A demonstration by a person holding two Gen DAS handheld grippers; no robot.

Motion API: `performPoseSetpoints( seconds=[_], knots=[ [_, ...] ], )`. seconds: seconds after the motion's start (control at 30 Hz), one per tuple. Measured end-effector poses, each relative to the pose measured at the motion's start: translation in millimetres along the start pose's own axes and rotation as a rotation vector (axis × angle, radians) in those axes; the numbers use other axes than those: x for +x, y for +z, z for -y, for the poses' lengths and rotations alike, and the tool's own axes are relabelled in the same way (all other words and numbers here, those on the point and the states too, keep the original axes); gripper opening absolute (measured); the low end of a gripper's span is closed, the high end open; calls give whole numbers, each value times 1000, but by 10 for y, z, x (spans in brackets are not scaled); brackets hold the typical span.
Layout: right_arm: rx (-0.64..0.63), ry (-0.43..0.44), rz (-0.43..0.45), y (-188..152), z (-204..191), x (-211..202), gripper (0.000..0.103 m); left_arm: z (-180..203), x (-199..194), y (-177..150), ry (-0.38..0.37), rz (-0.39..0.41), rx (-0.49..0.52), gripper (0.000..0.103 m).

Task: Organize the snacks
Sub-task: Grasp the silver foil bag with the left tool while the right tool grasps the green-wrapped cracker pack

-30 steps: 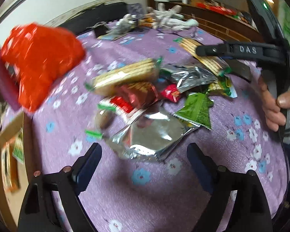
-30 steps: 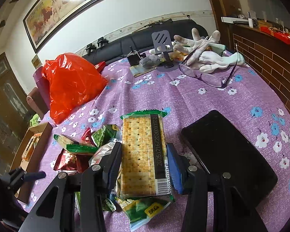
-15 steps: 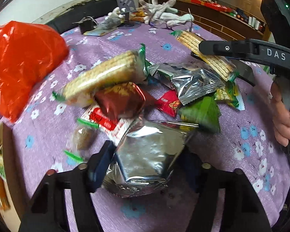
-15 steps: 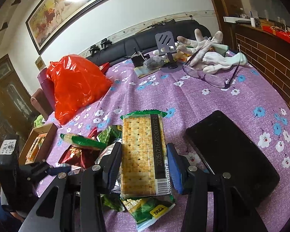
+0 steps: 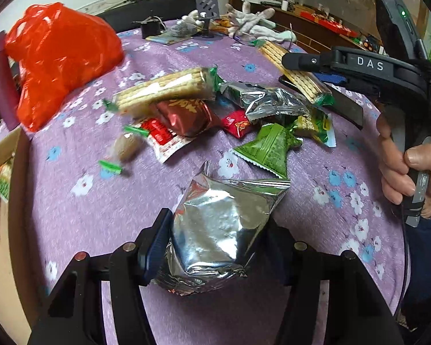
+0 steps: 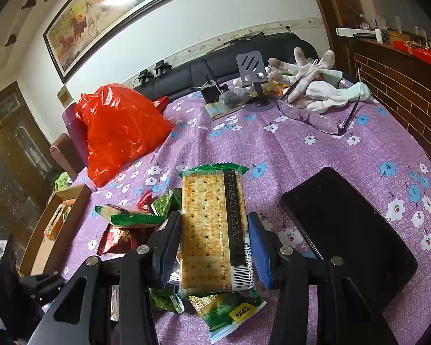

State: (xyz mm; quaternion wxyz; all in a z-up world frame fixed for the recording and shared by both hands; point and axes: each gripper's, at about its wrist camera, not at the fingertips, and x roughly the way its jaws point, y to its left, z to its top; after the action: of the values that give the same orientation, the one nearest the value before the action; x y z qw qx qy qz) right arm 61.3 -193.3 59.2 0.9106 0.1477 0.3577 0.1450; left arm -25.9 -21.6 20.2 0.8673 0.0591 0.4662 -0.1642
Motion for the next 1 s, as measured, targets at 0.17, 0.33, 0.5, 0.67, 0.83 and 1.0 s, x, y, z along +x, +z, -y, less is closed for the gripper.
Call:
performPoseSetpoints(
  seconds=[0.17, 0.33, 0.5, 0.67, 0.83, 1.0],
  knots=[
    [-8, 8, 8, -2, -22, -15, 50, -73, -122, -38, -6, 28, -36, 59],
    [-2, -2, 10, -6, -1, -7, 50, -124, -156, -20, -30, 46, -44, 59],
    [11, -4, -3, -8, 52, 40, 50, -196, -194, -37, -62, 67, -74, 59],
    [31, 4, -22, -9, 101, 97, 49, -244, -281, -45, -81, 96, -98, 59],
    [33, 13, -27, -12, 108, 104, 49, -271, -300, -8, -90, 106, -109, 59],
    [37, 39, -17, 2, 102, 77, 49, -362, -356, -2, -92, 122, -133, 59]
  ],
)
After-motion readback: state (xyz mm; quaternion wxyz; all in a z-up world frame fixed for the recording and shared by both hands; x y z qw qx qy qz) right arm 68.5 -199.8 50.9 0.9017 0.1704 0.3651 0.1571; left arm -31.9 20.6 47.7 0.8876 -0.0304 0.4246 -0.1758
